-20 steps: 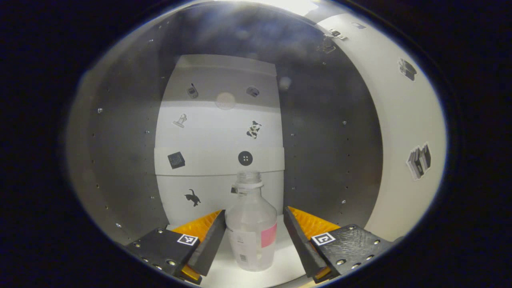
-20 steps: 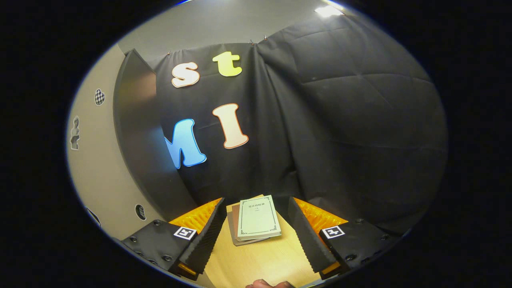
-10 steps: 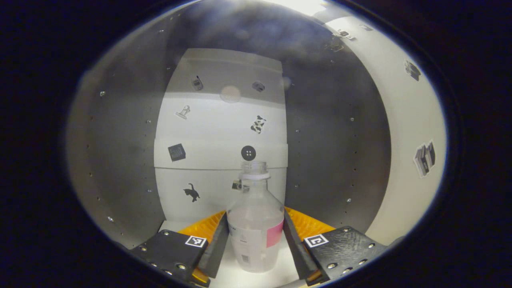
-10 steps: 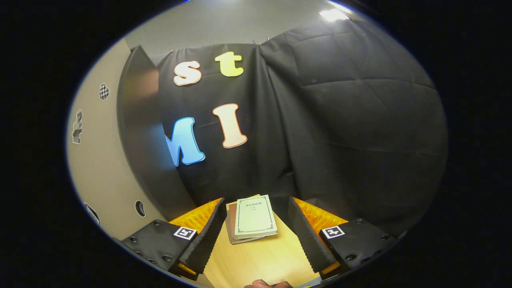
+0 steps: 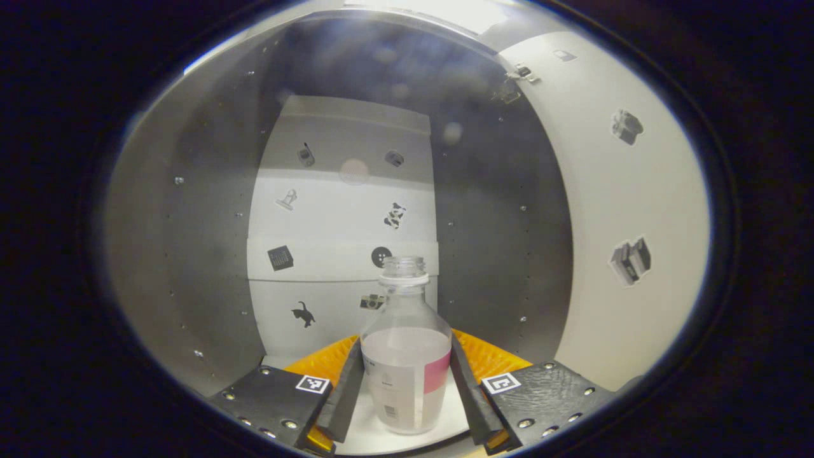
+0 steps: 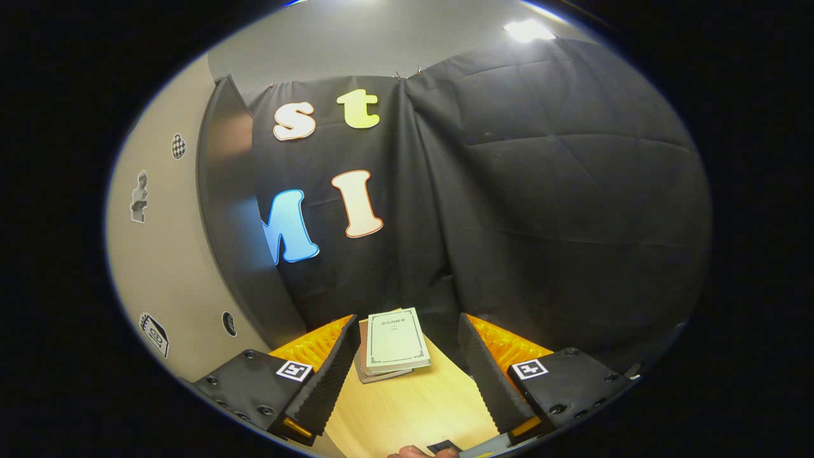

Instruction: Open the cabinet door with the right hand, grasp the bottle in the cabinet with the left hand and place it on the coaster, then close the cabinet door with the right hand.

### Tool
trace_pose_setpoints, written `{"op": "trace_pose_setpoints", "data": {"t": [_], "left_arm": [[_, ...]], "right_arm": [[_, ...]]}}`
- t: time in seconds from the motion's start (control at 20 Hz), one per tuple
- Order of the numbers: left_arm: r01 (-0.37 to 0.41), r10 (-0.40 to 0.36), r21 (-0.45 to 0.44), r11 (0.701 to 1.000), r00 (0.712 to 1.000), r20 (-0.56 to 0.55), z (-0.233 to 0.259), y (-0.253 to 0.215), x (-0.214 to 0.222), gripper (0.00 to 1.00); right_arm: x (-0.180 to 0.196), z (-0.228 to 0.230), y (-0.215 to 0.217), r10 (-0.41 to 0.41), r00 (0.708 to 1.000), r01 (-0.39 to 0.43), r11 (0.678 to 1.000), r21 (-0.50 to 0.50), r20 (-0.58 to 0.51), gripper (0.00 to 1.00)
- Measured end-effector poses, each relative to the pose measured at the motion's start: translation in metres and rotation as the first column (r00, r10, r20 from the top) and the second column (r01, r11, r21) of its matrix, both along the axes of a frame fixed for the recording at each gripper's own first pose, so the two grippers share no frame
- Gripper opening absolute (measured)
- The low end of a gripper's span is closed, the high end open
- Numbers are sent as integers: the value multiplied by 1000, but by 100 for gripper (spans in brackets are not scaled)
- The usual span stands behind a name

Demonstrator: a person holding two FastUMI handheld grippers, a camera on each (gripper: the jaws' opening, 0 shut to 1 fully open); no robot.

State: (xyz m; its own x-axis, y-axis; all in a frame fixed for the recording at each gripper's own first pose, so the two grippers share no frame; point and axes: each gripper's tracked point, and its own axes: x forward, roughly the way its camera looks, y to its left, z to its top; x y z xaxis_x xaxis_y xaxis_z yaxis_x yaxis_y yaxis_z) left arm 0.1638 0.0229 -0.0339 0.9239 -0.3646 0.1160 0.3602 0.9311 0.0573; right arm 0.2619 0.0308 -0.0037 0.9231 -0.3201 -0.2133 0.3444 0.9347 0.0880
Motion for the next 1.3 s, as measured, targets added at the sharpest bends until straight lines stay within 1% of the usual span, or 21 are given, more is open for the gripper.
{"op": "trace_pose_setpoints", "data": {"t": [0.2,0.4,0.45,0.5,0.55,0.65,0.7,0.75,0.8,0.9,1.1,1.15,1.3], "left_arm": [[-3,3,3,1000,1000,30,7,8,-16,71],[-42,42,3,999,998,50,7,24,-34,71],[-60,59,7,998,997,49,4,31,-38,71],[-75,75,13,997,996,45,1,37,-44,71],[-94,93,15,995,995,41,-3,44,-50,70],[-137,136,24,990,990,25,-12,57,-61,72],[-165,164,37,986,986,15,-17,65,-66,71],[-190,190,52,980,982,7,-23,74,-72,71],[-212,212,59,976,977,1,-27,82,-79,71],[-239,239,43,970,971,-13,-37,89,-89,72],[-307,306,-8,952,952,-11,-57,106,-109,71],[-324,324,-7,946,946,-16,-64,109,-110,71],[-363,364,35,931,931,-31,-85,121,-118,72]], "right_arm": [[-13,-3,10,5,1000,-5,1000,18,-3,98],[-16,-3,19,26,1000,-26,1000,1,-5,98],[-17,-3,21,30,1000,-31,1000,-8,-6,92],[-17,-2,23,33,999,-33,999,-12,-5,92],[-17,-2,25,32,999,-32,999,-12,-3,98],[-18,-2,25,26,1000,-26,1000,-13,5,98],[-19,-2,26,22,1000,-22,1000,-9,9,92],[-20,-3,28,23,1000,-23,1000,-1,14,92],[-20,-3,30,23,1000,-23,1000,7,20,98],[-20,-6,35,32,999,-32,999,11,21,98],[-27,-20,57,100,995,-100,995,7,-8,98],[-31,-24,61,108,994,-108,994,6,-13,98],[-40,-43,59,97,994,-97,995,14,-52,98]]}}
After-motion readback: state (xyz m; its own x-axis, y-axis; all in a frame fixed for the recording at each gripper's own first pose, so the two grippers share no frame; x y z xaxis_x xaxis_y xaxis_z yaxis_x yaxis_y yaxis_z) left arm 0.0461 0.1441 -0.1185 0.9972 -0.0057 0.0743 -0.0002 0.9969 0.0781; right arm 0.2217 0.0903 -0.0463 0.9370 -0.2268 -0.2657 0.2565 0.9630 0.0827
